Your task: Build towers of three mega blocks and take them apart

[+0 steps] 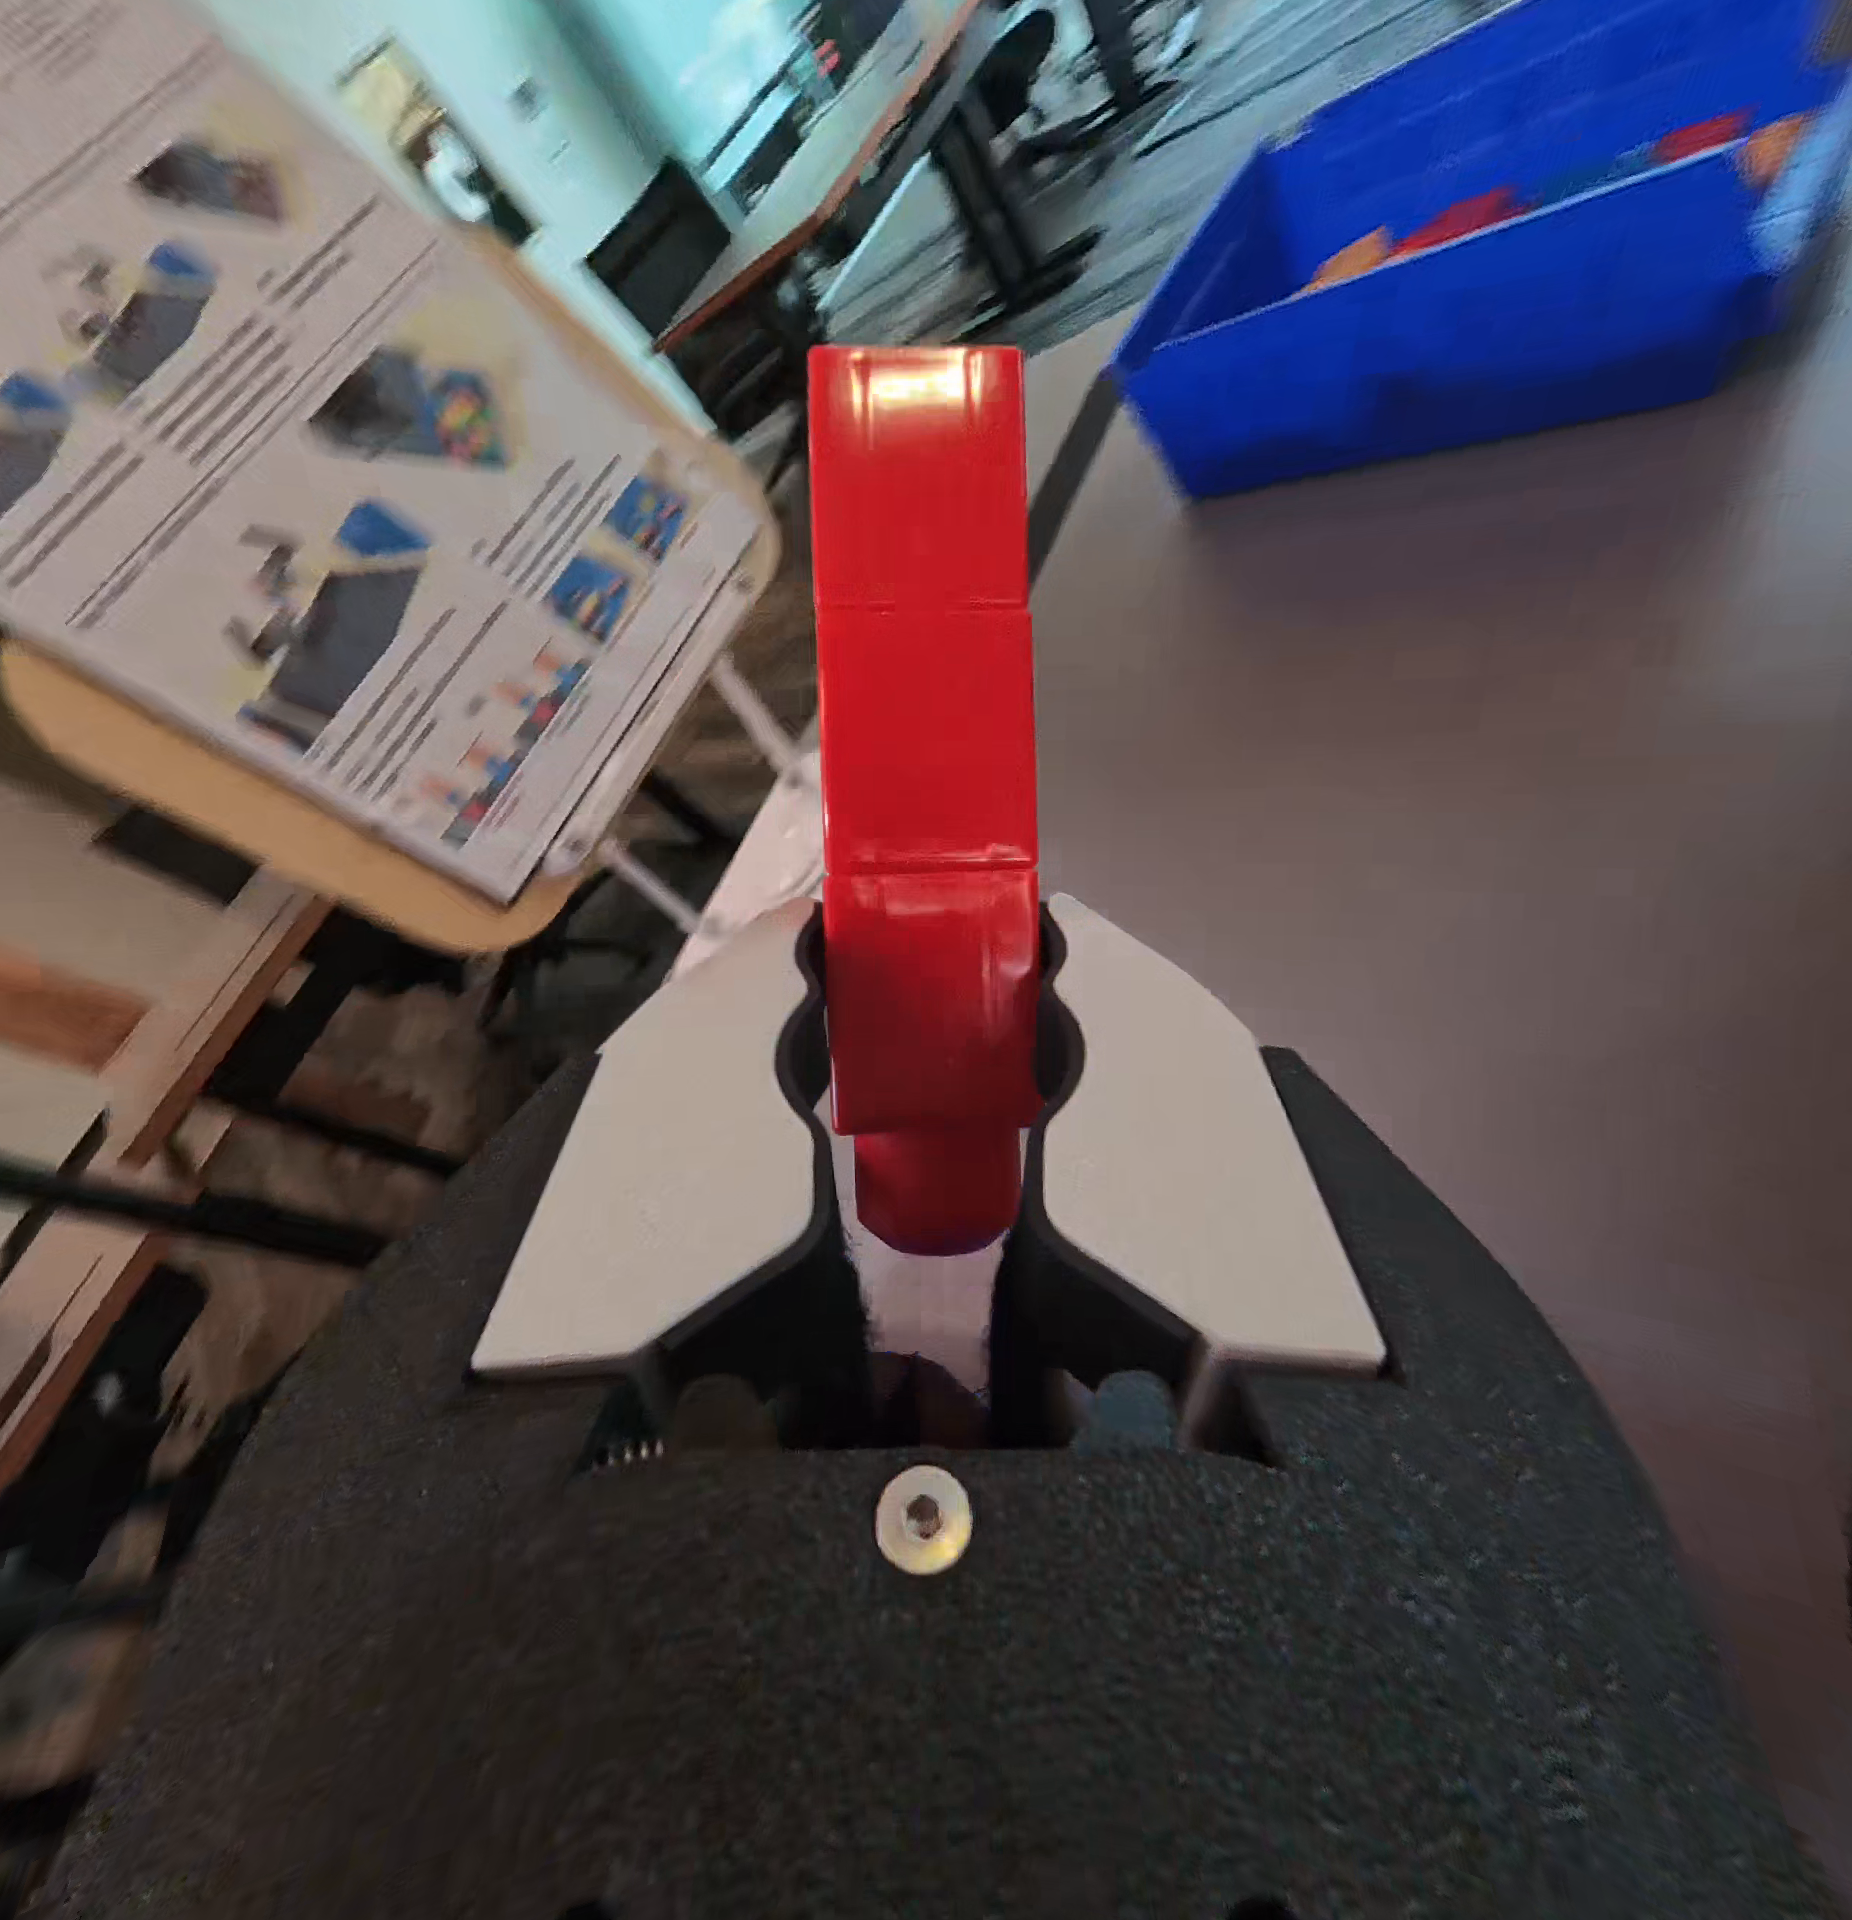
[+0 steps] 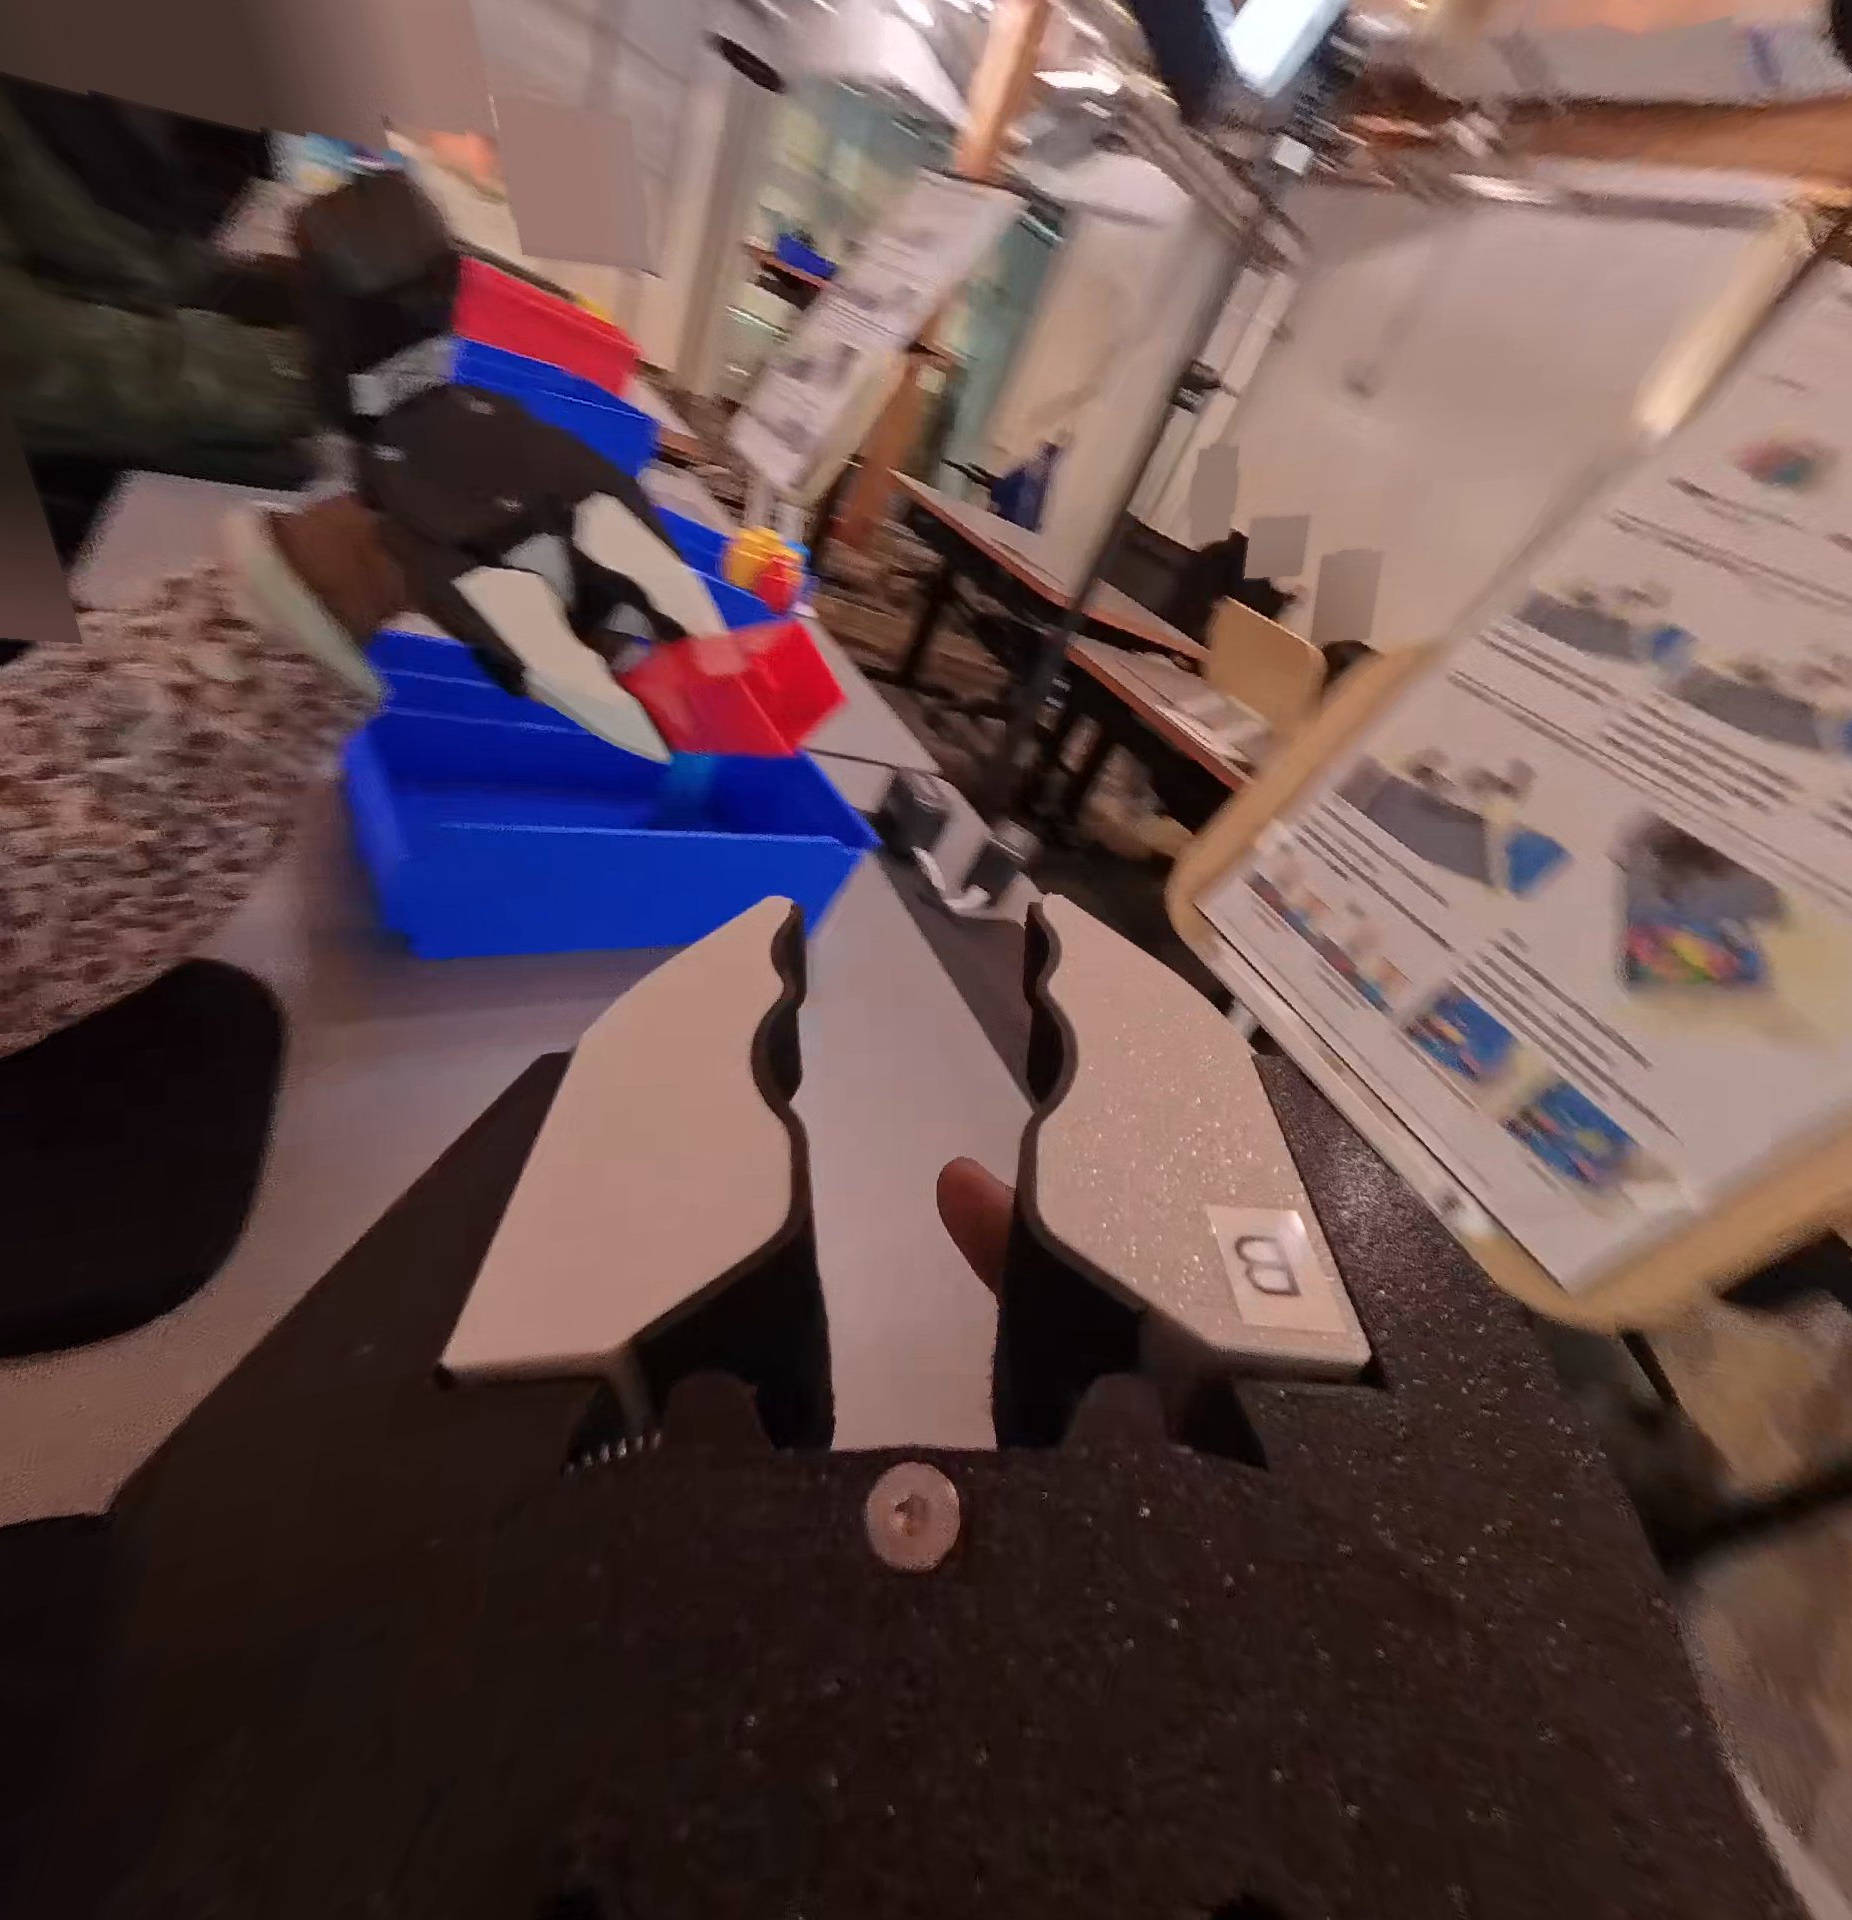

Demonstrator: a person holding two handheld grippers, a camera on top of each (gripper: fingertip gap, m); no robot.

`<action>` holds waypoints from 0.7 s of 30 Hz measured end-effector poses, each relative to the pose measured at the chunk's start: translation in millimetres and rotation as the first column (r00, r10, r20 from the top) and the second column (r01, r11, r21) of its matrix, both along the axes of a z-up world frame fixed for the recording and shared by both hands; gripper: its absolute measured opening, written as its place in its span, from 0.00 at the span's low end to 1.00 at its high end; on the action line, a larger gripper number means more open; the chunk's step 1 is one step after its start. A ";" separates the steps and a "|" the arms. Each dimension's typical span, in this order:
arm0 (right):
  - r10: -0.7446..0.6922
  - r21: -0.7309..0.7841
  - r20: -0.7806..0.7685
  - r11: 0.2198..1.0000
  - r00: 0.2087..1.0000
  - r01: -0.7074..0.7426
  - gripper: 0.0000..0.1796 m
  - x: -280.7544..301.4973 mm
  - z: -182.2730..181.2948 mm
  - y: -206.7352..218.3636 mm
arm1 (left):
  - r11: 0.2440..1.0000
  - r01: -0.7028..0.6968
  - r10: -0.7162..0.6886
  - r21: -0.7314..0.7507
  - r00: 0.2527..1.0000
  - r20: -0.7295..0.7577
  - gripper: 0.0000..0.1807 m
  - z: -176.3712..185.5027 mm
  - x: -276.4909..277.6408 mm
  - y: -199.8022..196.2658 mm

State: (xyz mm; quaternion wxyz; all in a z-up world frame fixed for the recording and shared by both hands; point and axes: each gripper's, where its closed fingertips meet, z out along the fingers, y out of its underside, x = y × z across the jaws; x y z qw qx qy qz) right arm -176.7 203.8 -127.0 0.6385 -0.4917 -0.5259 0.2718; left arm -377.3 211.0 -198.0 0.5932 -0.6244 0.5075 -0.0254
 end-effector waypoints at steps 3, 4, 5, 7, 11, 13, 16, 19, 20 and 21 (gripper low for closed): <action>0.206 0.026 0.048 0.978 0.977 -0.208 0.29 -36.4 -4.2 -34.0 | 0.982 0.188 -0.188 -0.035 0.982 -0.003 0.20 3.5 38.0 -24.2; 0.245 0.024 0.063 0.969 0.967 -0.247 0.31 -46.3 -6.3 -40.8 | 0.974 0.222 -0.222 -0.049 0.975 -0.005 0.20 3.7 45.9 -29.1; 0.278 0.026 0.083 0.959 0.957 -0.281 0.33 -55.5 -9.3 -47.0 | 0.967 0.247 -0.249 -0.062 0.969 -0.011 0.20 3.1 52.3 -33.2; 0.324 0.039 0.127 0.943 0.937 -0.331 0.34 -71.2 -17.0 -56.9 | 0.954 0.287 -0.289 -0.083 0.957 -0.024 0.20 1.4 61.4 -39.9; 0.281 0.109 0.214 0.945 0.936 -0.309 0.27 -91.6 -30.7 -56.1 | 0.929 0.347 -0.353 -0.130 0.935 -0.024 0.20 -0.8 73.1 -51.7; 0.269 0.140 0.228 0.942 0.936 -0.305 0.21 -93.9 -31.8 -57.6 | 0.927 0.354 -0.361 -0.125 0.932 -0.033 0.20 -0.4 74.6 -54.0; 0.282 0.121 0.197 0.944 0.939 -0.308 0.20 -90.5 -26.1 -58.3 | 0.934 0.347 -0.348 -0.080 0.937 -0.003 0.20 9.1 77.8 -54.8; 0.307 0.131 0.161 0.936 0.938 -0.328 0.20 -90.1 -21.2 -60.5 | 0.931 0.365 -0.365 -0.024 0.931 0.007 0.24 19.4 87.9 -58.9; 0.313 0.130 0.157 0.934 0.937 -0.334 0.20 -90.9 -21.0 -61.2 | 0.936 0.351 -0.351 -0.012 0.936 -0.010 0.22 20.1 89.7 -57.1; 0.315 0.128 0.160 0.933 0.936 -0.336 0.20 -91.7 -21.8 -61.4 | 0.941 0.338 -0.338 -0.003 0.941 -0.036 0.21 19.4 90.5 -55.4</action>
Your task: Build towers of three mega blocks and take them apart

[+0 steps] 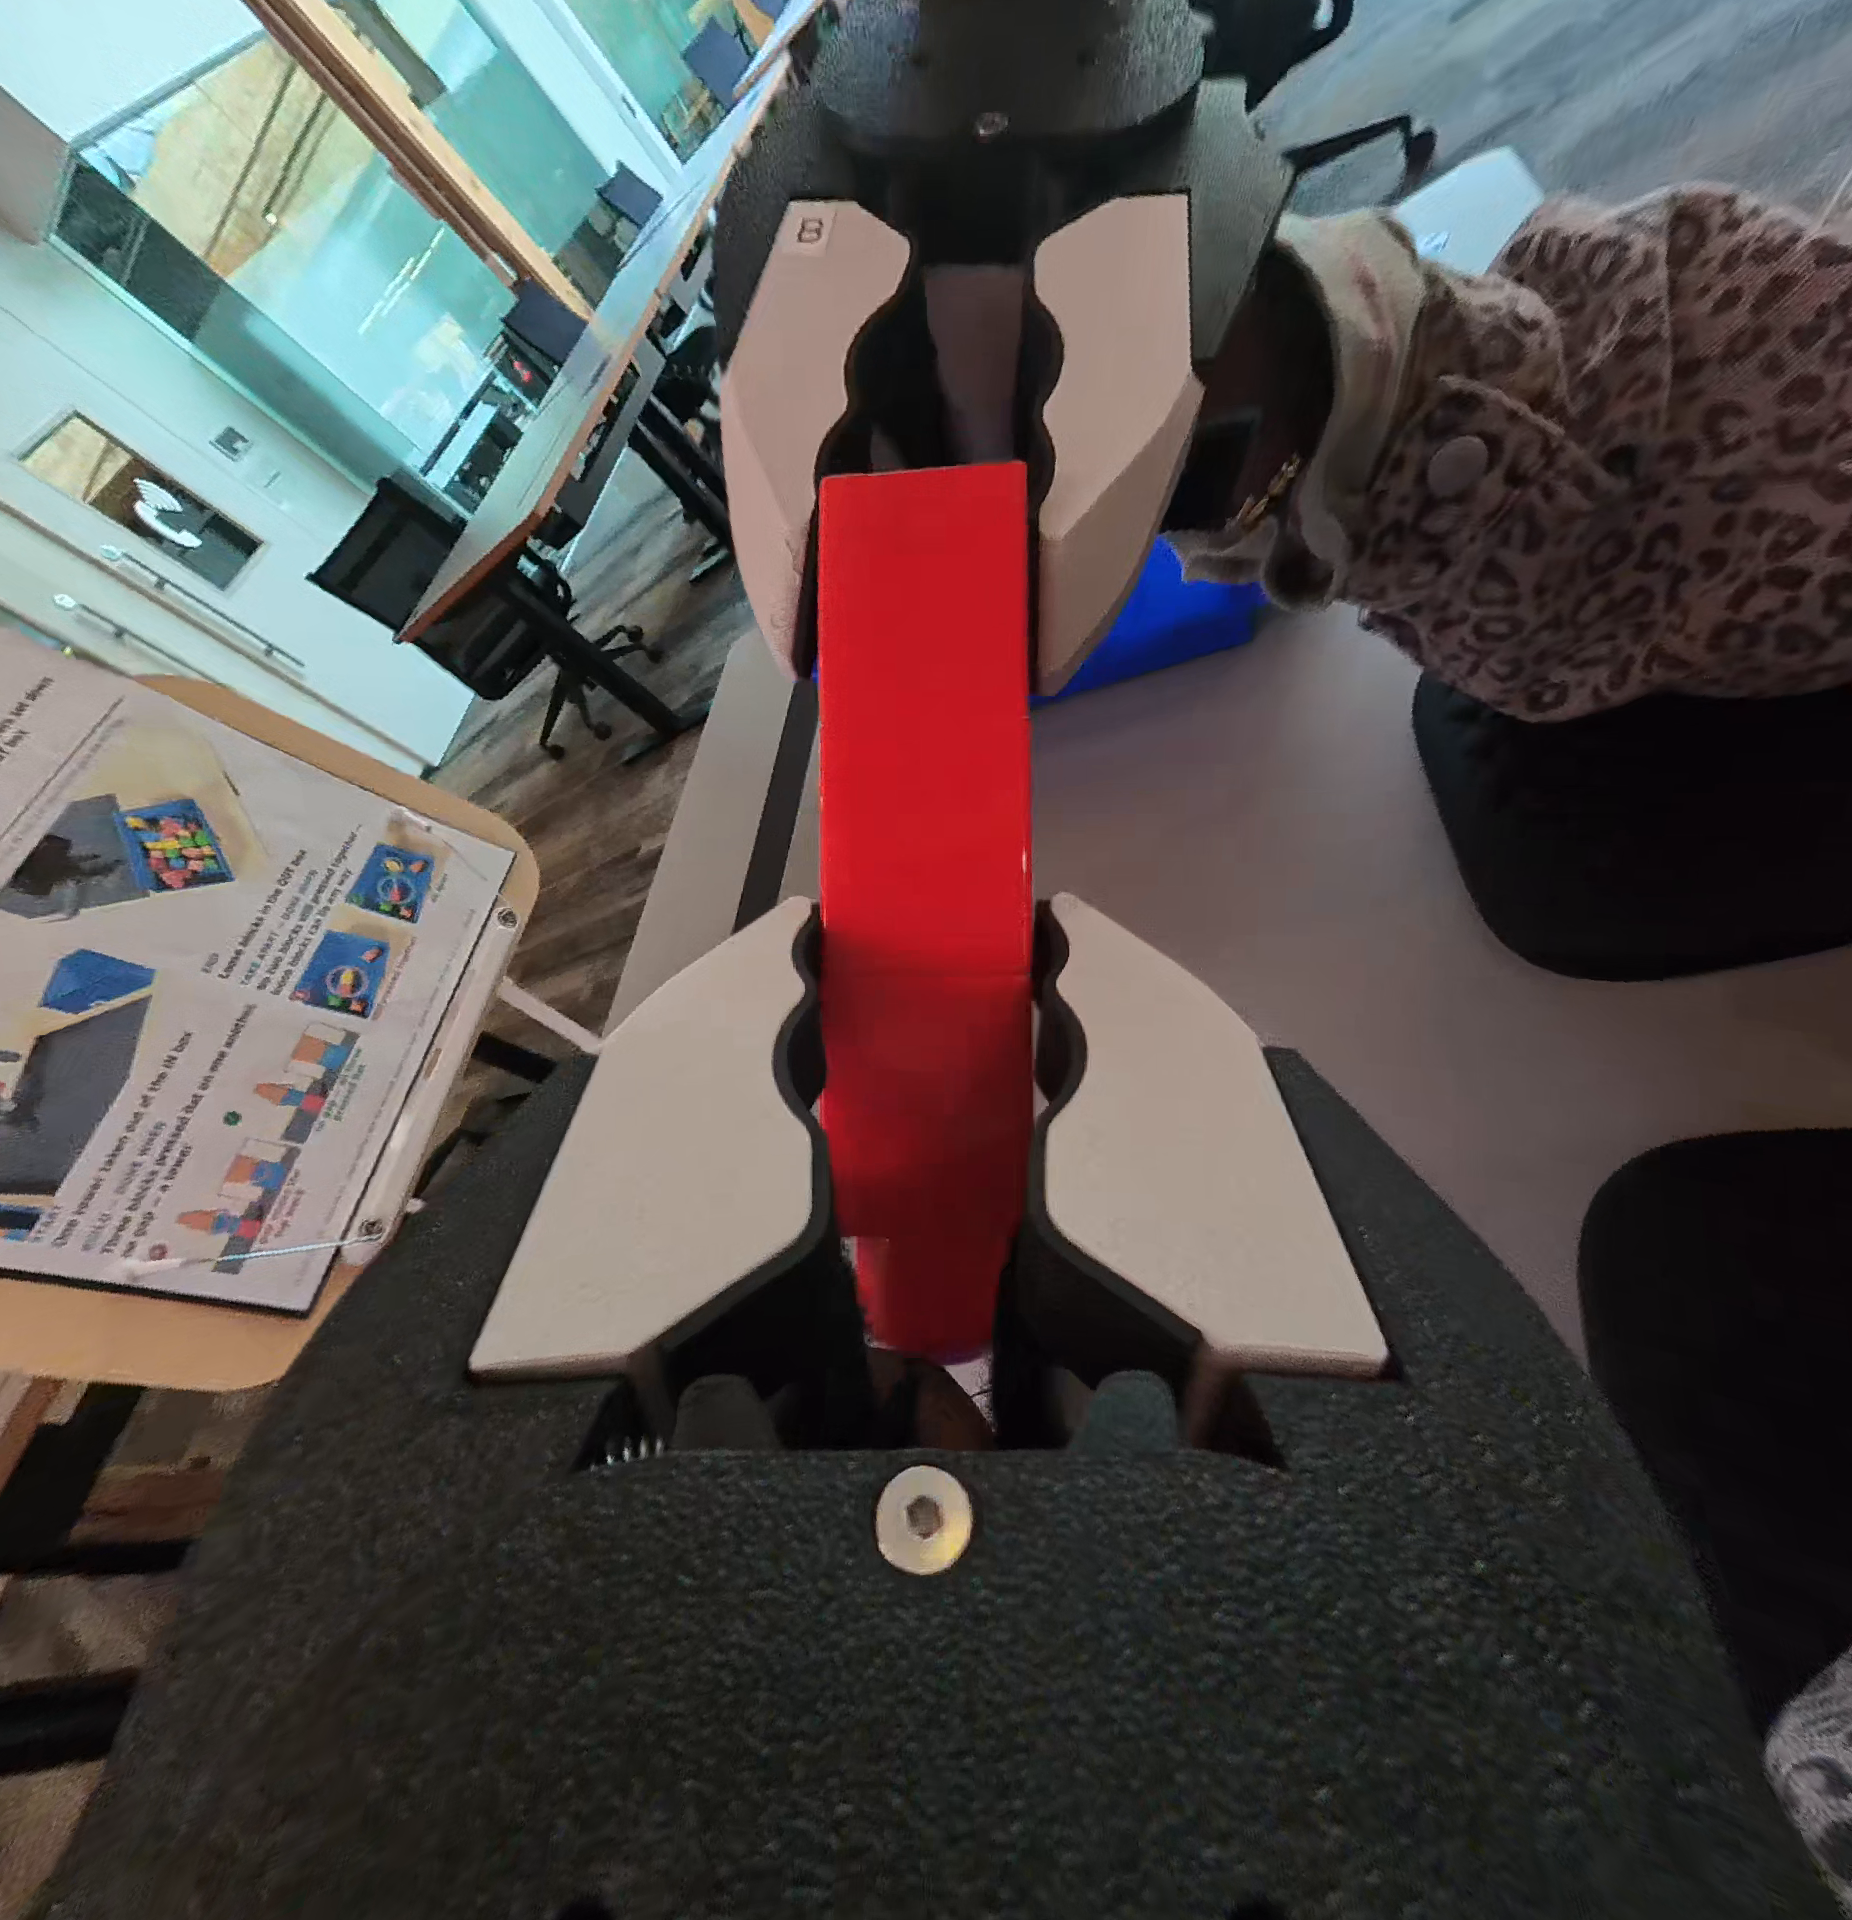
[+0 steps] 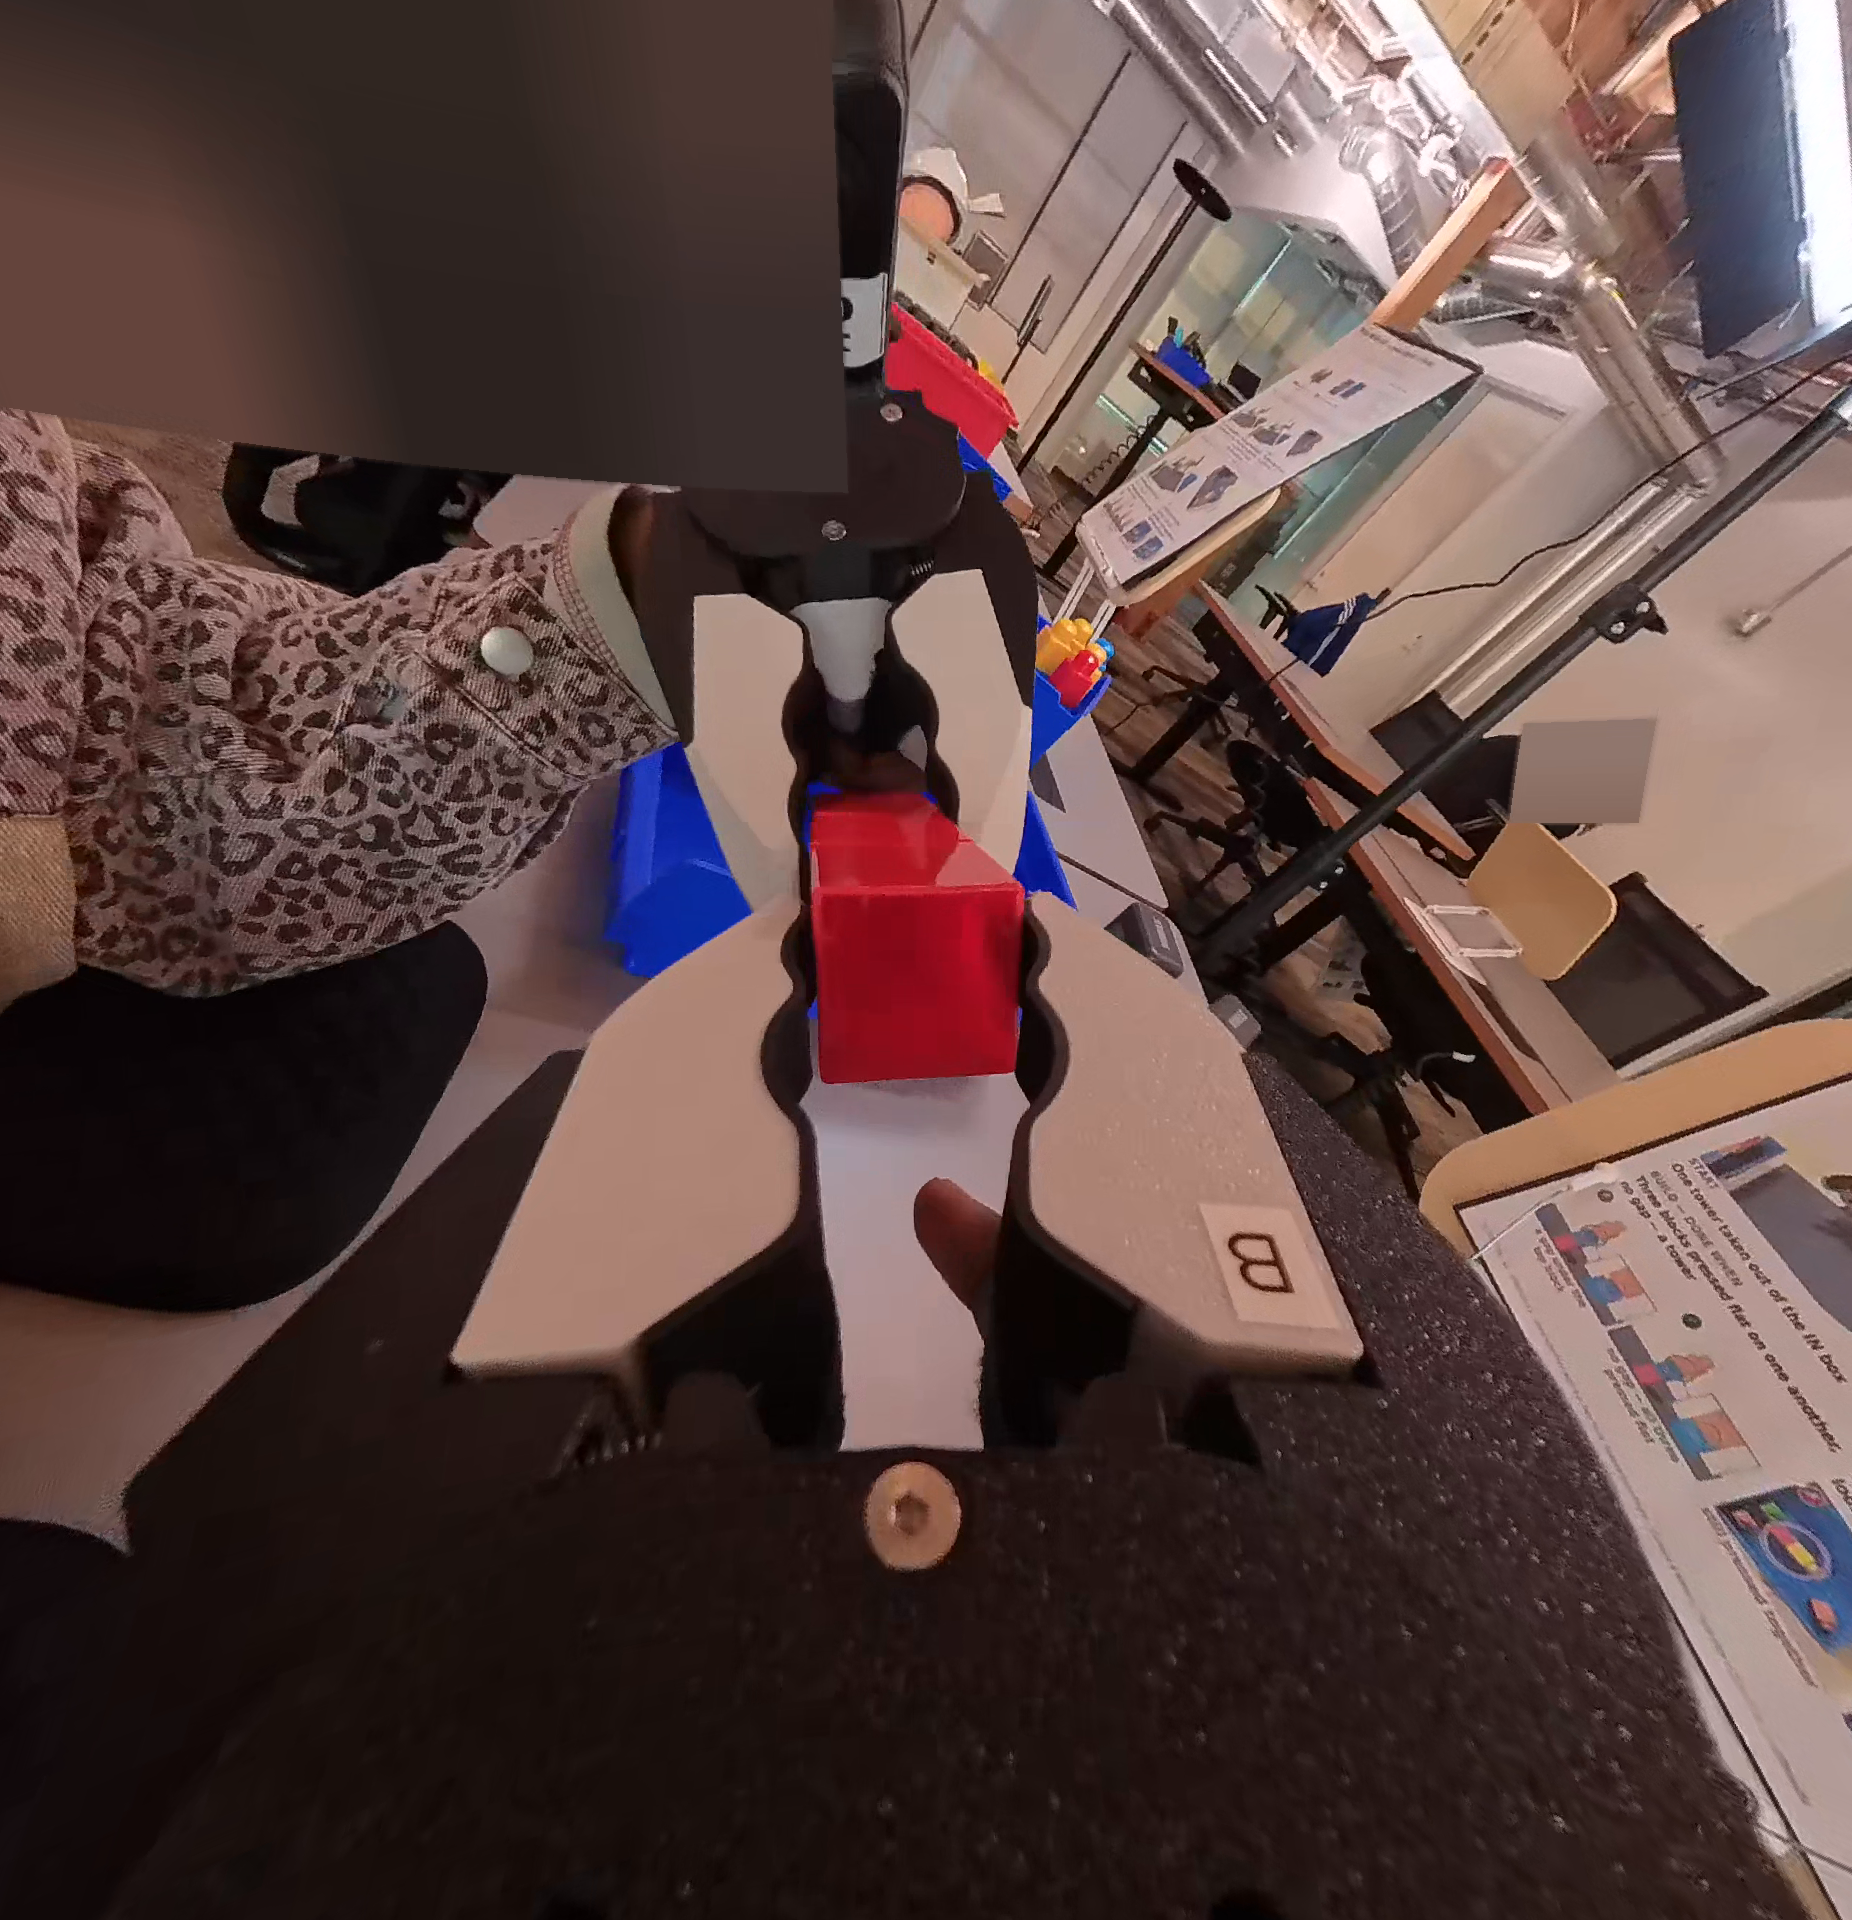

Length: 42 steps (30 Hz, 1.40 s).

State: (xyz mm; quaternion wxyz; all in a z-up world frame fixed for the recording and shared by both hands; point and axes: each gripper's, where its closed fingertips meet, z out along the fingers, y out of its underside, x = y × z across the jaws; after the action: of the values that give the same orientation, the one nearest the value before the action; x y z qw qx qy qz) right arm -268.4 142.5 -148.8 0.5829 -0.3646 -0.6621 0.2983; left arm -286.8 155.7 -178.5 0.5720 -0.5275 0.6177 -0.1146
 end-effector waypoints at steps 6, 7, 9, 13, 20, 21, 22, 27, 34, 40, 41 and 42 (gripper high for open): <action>-0.005 0.014 0.056 1.000 0.998 0.004 0.20 6.9 -6.4 -2.2 | 0.998 0.058 -0.058 -0.038 0.998 0.011 0.20 -0.6 3.8 -6.7; -0.009 0.020 0.068 1.000 0.998 0.008 0.20 8.3 -7.6 -2.4 | 0.997 0.060 -0.060 -0.043 0.998 0.005 0.20 -1.5 4.3 -7.1; -0.032 0.038 0.077 0.999 0.997 0.029 0.20 13.7 -7.8 0.1 | 0.998 0.023 -0.025 -0.061 0.999 -0.030 0.20 -7.6 -2.3 -2.9; -0.138 -0.010 -0.062 0.990 0.988 0.138 0.20 61.9 16.4 21.5 | 0.974 -0.212 0.213 -0.073 0.977 0.001 0.20 -10.7 -59.8 22.8; -0.728 -0.126 -0.127 0.685 0.673 0.717 0.20 204.4 12.2 107.8 | 0.931 -0.365 0.363 -0.027 0.912 0.190 0.20 11.2 -119.0 21.0; -0.815 -0.150 -0.099 0.579 0.571 0.801 0.20 230.3 3.9 121.9 | 0.928 -0.373 0.371 -0.030 0.909 0.188 0.20 10.4 -121.6 20.6; -0.888 -0.180 -0.062 0.458 0.455 0.870 0.20 257.3 -6.2 135.3 | 0.925 -0.379 0.377 -0.028 0.907 0.187 0.20 9.9 -123.1 20.7; -0.979 -0.339 0.200 -0.031 0.040 0.940 0.20 354.2 -74.0 173.1 | 0.925 -0.379 0.374 -0.014 0.908 0.190 0.20 12.4 -118.9 22.8; -0.858 -0.358 0.511 -0.265 -0.050 0.895 0.20 384.8 -169.1 190.6 | 0.932 -0.362 0.361 -0.019 0.922 0.140 0.20 7.1 -106.9 26.0; -0.791 -0.371 0.609 -0.341 -0.051 0.864 0.20 388.8 -213.1 199.1 | 0.936 -0.352 0.352 -0.017 0.930 0.109 0.20 3.1 -101.4 27.9; -0.777 -0.356 0.627 -0.351 -0.057 0.866 0.20 390.0 -217.4 197.5 | 0.937 -0.350 0.350 -0.020 0.931 0.106 0.20 2.5 -100.7 27.7; -0.762 -0.342 0.645 -0.360 -0.062 0.868 0.20 390.9 -221.0 195.6 | 0.938 -0.347 0.347 -0.022 0.932 0.105 0.20 2.4 -99.9 27.4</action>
State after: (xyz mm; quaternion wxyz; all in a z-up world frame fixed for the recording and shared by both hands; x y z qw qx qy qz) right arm 122.5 338.1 -369.8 0.3561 -0.9337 -0.0302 -0.0206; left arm -386.8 183.1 -176.1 0.6148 -0.6221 0.4830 -0.0410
